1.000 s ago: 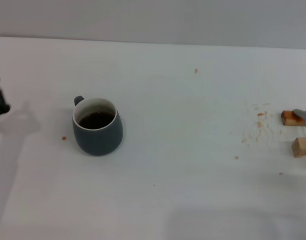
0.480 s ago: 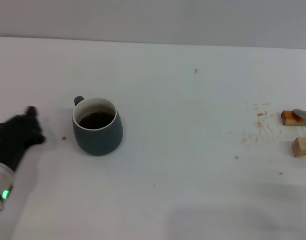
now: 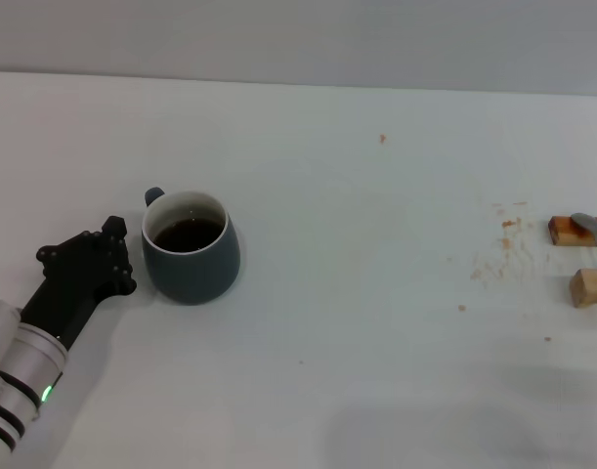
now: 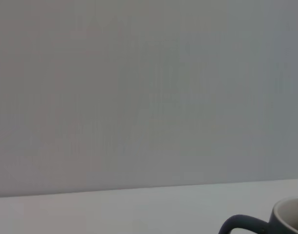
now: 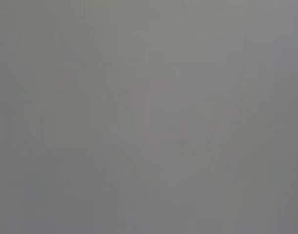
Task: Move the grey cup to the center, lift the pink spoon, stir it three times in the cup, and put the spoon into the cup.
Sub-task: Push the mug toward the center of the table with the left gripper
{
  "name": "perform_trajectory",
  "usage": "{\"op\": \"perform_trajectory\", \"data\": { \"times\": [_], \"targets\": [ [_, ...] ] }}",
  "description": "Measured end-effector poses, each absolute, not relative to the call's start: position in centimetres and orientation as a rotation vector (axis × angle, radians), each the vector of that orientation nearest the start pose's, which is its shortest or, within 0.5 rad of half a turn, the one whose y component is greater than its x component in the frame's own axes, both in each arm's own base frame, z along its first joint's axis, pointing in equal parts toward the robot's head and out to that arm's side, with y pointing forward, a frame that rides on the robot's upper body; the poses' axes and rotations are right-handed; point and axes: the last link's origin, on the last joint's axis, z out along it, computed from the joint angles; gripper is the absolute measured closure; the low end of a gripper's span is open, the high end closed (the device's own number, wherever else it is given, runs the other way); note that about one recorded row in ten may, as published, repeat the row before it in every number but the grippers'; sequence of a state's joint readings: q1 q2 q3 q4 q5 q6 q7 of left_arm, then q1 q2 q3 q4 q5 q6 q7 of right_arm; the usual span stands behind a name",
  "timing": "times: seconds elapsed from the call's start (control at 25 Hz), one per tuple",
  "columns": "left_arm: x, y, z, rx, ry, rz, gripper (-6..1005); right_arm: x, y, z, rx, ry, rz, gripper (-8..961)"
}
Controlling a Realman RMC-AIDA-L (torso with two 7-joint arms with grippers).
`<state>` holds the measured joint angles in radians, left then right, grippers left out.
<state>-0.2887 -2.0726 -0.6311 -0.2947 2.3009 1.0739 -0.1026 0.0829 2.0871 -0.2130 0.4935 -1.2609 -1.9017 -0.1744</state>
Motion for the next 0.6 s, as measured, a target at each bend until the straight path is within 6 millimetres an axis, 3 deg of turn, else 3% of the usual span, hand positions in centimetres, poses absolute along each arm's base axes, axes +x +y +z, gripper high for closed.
{"op": "perform_trajectory", "data": {
  "times": [0.6],
  "targets": [
    [-31.4, 28.2, -7.9, -1.878, -0.604, -0.67, 1001, 31.6, 14.6, -2.3, -1.268, 0.431, 0.798, 211]
  ]
}}
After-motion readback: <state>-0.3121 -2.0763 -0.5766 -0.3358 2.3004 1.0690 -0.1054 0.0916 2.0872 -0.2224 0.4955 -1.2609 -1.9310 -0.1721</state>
